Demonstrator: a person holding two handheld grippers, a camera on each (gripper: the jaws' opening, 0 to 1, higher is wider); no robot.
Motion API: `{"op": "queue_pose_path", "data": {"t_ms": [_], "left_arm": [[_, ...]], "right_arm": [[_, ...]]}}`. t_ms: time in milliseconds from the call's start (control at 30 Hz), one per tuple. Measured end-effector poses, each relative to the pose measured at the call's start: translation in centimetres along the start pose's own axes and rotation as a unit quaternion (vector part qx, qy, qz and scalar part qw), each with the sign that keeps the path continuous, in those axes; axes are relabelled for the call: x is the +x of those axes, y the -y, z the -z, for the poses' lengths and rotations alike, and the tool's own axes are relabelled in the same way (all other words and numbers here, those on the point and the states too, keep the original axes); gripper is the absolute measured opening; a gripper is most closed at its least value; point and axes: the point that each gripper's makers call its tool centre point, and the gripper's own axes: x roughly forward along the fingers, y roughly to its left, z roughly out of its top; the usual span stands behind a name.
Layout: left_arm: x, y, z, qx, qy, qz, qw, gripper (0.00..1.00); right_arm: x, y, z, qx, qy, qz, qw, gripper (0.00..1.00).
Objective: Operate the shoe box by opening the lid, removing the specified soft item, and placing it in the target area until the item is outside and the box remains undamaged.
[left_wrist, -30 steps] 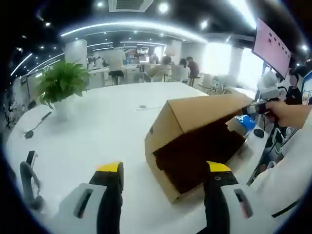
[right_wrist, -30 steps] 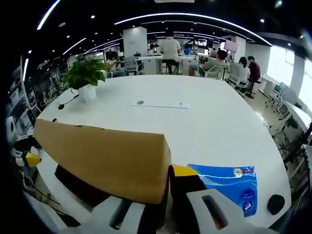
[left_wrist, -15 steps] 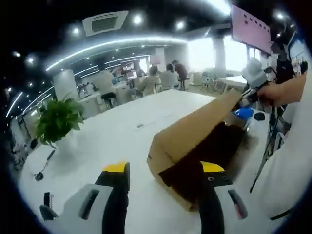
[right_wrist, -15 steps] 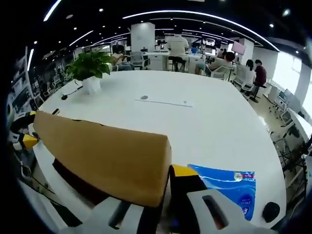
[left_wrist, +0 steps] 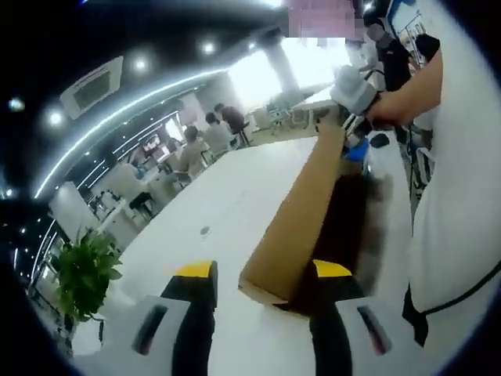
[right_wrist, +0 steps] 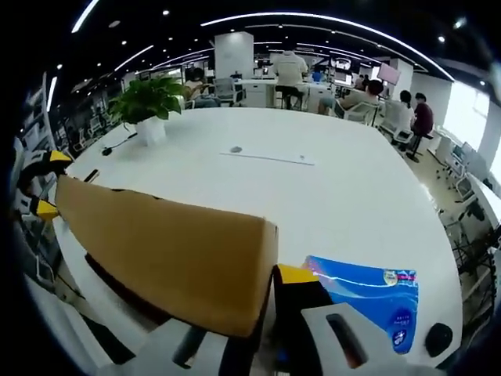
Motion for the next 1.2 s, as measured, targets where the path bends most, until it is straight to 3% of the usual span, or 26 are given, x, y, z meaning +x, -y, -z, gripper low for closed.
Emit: {"op": "queue_pose_path", "data": {"t_ms": [100, 200, 367, 433, 500, 567, 600, 767, 933, 1200], "left_arm": [[0.1, -0.1, 0.1, 0.005, -0.004, -0.004, 1.0000, 0.45], [0.1, -0.1, 0.3, 0.009, -0.009, -0.006, 0.9999, 0.36], [0.1, -0.6, 0.8, 0.009, -0.016, -0.011, 0.9998, 0.36], [0.2, -0.6, 0.9, 0.011, -0.019, -0.011, 0.9997, 0.36], [0.1, -1.1, 0.9, 0.004, -0.014, -0.019, 0.9997, 0.36], [0.2, -1.6, 0.9, -0.005, -0.013, -0.023, 0.9996, 0.36], [0.2, -1.7, 1.0, -0.009, -0.013, -0.024, 0.9996, 0.36], [0.3, -1.9, 1.1, -0.014, -0.013, -0.025, 0.9995, 0.36], [0.5, -2.4, 1.3, -0.023, -0.013, -0.030, 0.9992, 0.36], [0.5, -2.4, 1.4, -0.050, -0.007, -0.035, 0.9981, 0.37]], "right_arm": [[0.1, -0.2, 0.1, 0.000, -0.002, -0.002, 1.0000, 0.03], [0.4, -0.7, 0.1, -0.006, -0.004, -0.011, 0.9999, 0.04], [0.9, -1.1, -0.2, -0.029, -0.008, -0.022, 0.9993, 0.06], [0.9, -1.9, -0.4, -0.036, -0.008, -0.043, 0.9984, 0.13], [0.9, -1.7, -0.6, -0.043, -0.001, -0.033, 0.9985, 0.14], [0.7, -3.1, -0.6, -0.042, 0.004, -0.070, 0.9967, 0.24], [0.5, -3.0, -0.7, -0.040, 0.007, -0.066, 0.9970, 0.25], [-0.8, -2.8, -1.7, -0.071, 0.041, -0.057, 0.9950, 0.22], [-2.1, -3.3, -2.5, -0.068, 0.064, -0.077, 0.9927, 0.26], [-3.5, -4.0, -2.7, -0.091, 0.077, -0.086, 0.9891, 0.30]]}}
